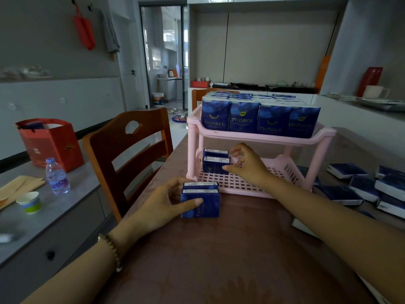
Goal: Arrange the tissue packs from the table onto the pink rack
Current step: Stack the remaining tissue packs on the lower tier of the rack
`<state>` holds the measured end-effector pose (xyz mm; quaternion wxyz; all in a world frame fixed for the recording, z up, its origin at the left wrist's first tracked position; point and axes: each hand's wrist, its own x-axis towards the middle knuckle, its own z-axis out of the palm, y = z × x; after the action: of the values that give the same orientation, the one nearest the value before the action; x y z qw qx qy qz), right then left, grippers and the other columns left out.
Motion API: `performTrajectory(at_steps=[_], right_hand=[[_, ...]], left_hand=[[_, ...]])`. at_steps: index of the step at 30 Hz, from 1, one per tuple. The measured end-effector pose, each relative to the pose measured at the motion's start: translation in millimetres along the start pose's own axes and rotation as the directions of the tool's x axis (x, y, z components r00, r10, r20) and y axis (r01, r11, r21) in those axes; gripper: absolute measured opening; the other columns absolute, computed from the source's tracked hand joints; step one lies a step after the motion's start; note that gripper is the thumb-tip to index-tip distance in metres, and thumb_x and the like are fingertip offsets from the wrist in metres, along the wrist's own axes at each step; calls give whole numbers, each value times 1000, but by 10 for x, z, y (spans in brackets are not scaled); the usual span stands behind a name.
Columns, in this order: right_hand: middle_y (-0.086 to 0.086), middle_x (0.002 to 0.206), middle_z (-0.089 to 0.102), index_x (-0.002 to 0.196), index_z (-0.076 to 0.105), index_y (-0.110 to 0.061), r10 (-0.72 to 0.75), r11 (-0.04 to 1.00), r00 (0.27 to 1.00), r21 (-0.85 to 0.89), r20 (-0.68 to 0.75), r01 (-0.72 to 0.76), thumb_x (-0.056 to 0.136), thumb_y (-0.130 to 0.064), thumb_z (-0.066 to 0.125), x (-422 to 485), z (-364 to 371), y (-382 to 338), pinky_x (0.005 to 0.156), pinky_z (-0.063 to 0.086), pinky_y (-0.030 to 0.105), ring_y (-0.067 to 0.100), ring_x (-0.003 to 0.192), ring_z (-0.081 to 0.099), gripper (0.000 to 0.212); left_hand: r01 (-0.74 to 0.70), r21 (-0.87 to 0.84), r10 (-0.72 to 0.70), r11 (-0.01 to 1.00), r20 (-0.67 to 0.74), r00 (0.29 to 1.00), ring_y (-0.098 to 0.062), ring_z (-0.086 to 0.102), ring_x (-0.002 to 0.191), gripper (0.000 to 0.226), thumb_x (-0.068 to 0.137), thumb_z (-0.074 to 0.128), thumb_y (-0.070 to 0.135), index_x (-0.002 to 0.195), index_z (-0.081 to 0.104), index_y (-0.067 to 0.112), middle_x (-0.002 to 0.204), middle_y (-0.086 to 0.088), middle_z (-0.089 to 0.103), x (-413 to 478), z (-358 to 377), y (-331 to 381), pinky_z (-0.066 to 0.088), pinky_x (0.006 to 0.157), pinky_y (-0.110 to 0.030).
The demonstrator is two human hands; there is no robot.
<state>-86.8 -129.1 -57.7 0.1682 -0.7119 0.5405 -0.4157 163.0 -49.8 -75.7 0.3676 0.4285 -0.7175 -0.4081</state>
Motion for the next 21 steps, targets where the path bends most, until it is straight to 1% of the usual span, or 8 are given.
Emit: performTrajectory(at_steps=[3, 5, 7, 10, 13, 16, 19, 21], right_hand=[[1, 107, 50, 111, 49, -7, -3, 1000, 1000, -3, -18, 3, 74, -15, 77, 9, 45, -16, 65, 43, 23, 20, 79, 54, 48], [2, 107, 52, 112, 50, -8, -2, 1000, 1000, -13, -6, 1, 75, -16, 76, 0, 56, -2, 64, 42, 20, 18, 79, 54, 46], [4, 105, 57, 111, 54, -9, 1, 1000, 1000, -21, 20, -1, 77, -16, 74, -7, 56, 15, 67, 42, 23, 17, 80, 54, 40], [5, 98, 61, 106, 61, -7, 31, 1000, 999, 6, 33, -31, 81, -17, 70, 20, 48, 19, 68, 42, 22, 16, 83, 55, 28], [11, 99, 63, 106, 62, -3, 98, 989, 995, 114, 11, -98, 82, -18, 69, 96, 16, 10, 71, 49, 27, 19, 88, 58, 29], [16, 97, 65, 100, 61, -2, 126, 983, 991, 136, -33, -121, 79, -15, 72, 158, 21, 26, 76, 50, 31, 21, 85, 59, 27], [5, 84, 60, 92, 57, -7, 118, 987, 989, 122, -92, -107, 76, -11, 74, 182, 85, 32, 78, 52, 36, 20, 80, 57, 24], [-1, 79, 55, 88, 51, -10, 107, 989, 987, 118, -116, -94, 74, -10, 76, 188, 127, 35, 82, 50, 41, 20, 80, 55, 29]], left_hand=[[-6, -5, 6, 1000, -4, 1000, -5, 63, 106, 51, 70, 69, 35, 117, 53, 22, 118, 6, 65, -9, 0, 2, 54, 90, -31], [2, -10, -2, 1000, -5, 1000, -6, 63, 107, 51, 70, 69, 35, 117, 53, 23, 118, 6, 65, -7, -4, -3, 54, 91, -32], [7, -10, -7, 1000, -4, 1000, -6, 63, 107, 51, 70, 69, 36, 117, 53, 23, 118, 6, 64, -2, -6, -5, 55, 90, -32], [3, -11, -3, 1000, 2, 1000, -5, 63, 107, 50, 71, 69, 35, 116, 53, 23, 118, 6, 65, -4, 0, 6, 55, 90, -32], [1, -2, -1, 1000, 1, 1000, -5, 63, 107, 51, 70, 68, 37, 116, 53, 23, 118, 7, 64, -12, 1, 18, 55, 90, -31], [1, 9, -1, 1000, -1, 1000, -5, 63, 107, 53, 70, 68, 37, 118, 52, 22, 119, 5, 64, -12, -3, 24, 55, 89, -31], [-2, 2, 2, 1000, -1, 1000, -6, 63, 108, 52, 70, 69, 35, 118, 53, 22, 119, 4, 64, -11, -1, 31, 55, 89, -32], [-2, -6, 2, 1000, 1, 1000, -6, 63, 107, 51, 70, 69, 35, 117, 53, 22, 118, 4, 65, -13, 0, 35, 55, 90, -33]])
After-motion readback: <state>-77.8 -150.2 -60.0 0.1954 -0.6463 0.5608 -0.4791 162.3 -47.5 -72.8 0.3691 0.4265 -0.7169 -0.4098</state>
